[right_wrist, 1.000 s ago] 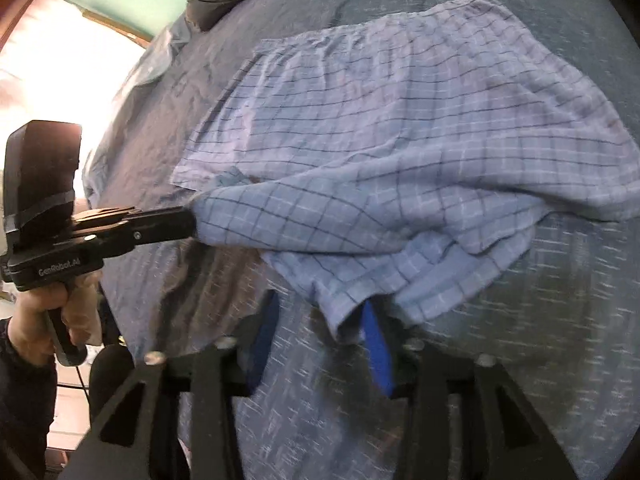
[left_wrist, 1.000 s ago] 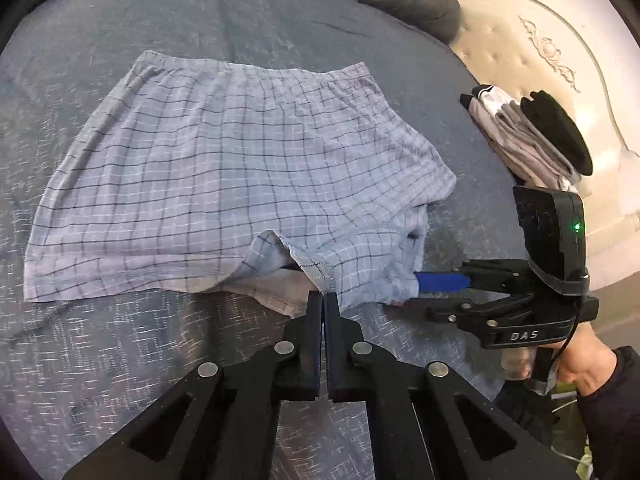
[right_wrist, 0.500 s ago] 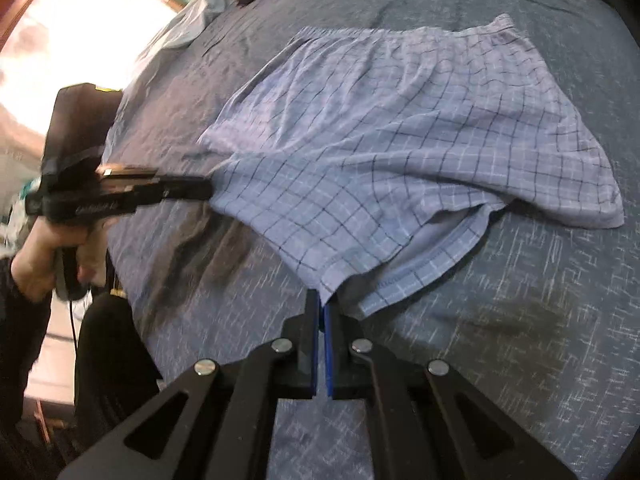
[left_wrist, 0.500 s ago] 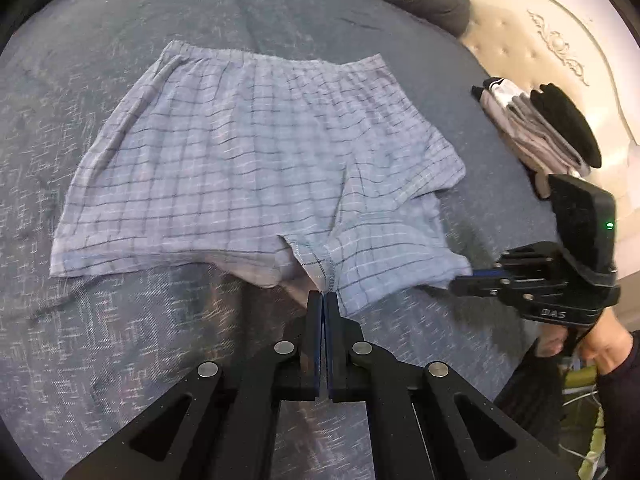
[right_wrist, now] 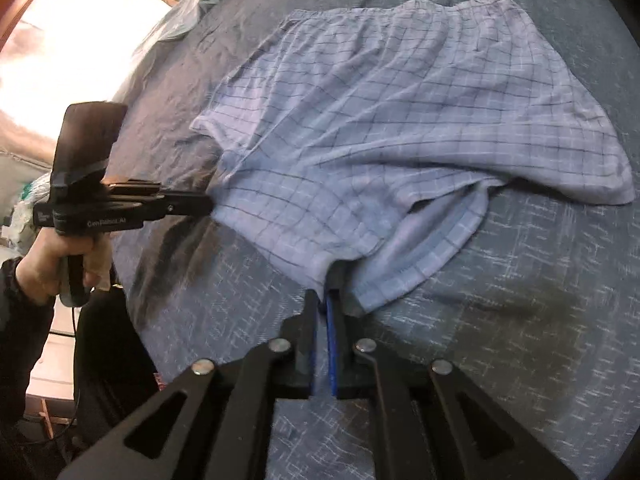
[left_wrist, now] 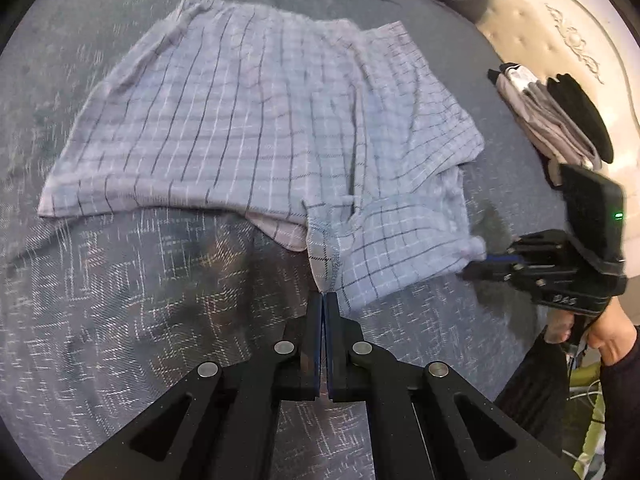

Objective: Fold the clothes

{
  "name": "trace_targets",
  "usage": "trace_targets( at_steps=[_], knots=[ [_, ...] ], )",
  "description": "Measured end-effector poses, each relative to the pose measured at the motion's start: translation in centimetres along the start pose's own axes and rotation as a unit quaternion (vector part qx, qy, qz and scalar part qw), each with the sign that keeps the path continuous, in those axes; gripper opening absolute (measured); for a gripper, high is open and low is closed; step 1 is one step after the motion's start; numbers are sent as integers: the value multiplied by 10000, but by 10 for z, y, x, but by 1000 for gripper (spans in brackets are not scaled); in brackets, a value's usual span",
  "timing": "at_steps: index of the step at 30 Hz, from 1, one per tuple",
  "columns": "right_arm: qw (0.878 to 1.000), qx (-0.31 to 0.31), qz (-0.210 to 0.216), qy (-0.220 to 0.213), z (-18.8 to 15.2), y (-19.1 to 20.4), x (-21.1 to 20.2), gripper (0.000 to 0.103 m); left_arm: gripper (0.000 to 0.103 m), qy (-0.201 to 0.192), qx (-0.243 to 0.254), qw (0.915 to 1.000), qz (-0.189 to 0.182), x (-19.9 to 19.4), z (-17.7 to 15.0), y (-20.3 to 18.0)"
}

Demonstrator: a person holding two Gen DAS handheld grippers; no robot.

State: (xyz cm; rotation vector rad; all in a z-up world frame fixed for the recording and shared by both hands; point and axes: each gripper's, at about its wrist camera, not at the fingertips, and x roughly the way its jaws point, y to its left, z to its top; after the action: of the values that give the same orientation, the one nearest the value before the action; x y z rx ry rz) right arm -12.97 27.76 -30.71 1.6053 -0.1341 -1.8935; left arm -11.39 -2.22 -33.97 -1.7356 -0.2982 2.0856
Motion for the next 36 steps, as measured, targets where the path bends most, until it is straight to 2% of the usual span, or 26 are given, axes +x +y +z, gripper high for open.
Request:
trace_targets(
  at_steps=[1,4,5,6,8,9,11,14,17,21,25,26,27,29,33,36],
  knots=[
    [10000,28,-23,3,1,-2,-3,8,1,16,-44,10000,6,2,1,2],
    [9997,128,-38,-181,3,-13,-22,21,2,-121,-178,9997,-64,-5,3,8],
    [9995,173,-37,-253,4,-18,-28,31,8,-186,-214,9996,-93,-10,4,11],
    [9992,220,-42,-326,5,-24,-35,34,18,-248,-253,9993,-117,-15,6,13],
    [9976,383,-239,-527,8,-38,-49,34,32,-441,-377,9983,-112,-30,9,27],
    [9955,563,-323,-692,10,-51,-58,34,33,-514,-415,9978,-78,-36,10,33],
    [9899,887,-488,-989,10,-70,-71,35,33,-717,-558,9956,218,-47,17,52],
    [9824,1220,-713,-1220,9,-95,-84,40,33,-902,-811,9913,510,-55,22,82],
    [9763,1454,-912,-1316,7,-118,-90,42,33,-1044,-1064,9862,724,-61,25,112],
    [9694,1702,-1105,-1384,4,-142,-91,44,33,-1035,-1123,9839,933,-59,24,136],
    [9635,1939,-1117,-1467,7,-156,-89,44,32,-1053,-1100,9850,808,-54,21,144],
    [9623,1990,-1107,-1488,8,-159,-88,44,29,-1071,-1125,9850,749,-54,21,146],
    [9611,2040,-1098,-1507,9,-162,-88,44,15,-1093,-1143,9849,698,-54,21,147],
    [9597,2119,-1098,-1482,13,-165,-84,44,2,-1112,-1120,9853,657,-54,22,147],
    [9602,2120,-1082,-1458,21,-167,-77,44,1,-1185,-1036,9853,670,-61,25,145],
    [9610,2112,-1122,-1392,28,-166,-72,44,1,-1316,-1165,9823,644,-73,25,153]
  ],
)
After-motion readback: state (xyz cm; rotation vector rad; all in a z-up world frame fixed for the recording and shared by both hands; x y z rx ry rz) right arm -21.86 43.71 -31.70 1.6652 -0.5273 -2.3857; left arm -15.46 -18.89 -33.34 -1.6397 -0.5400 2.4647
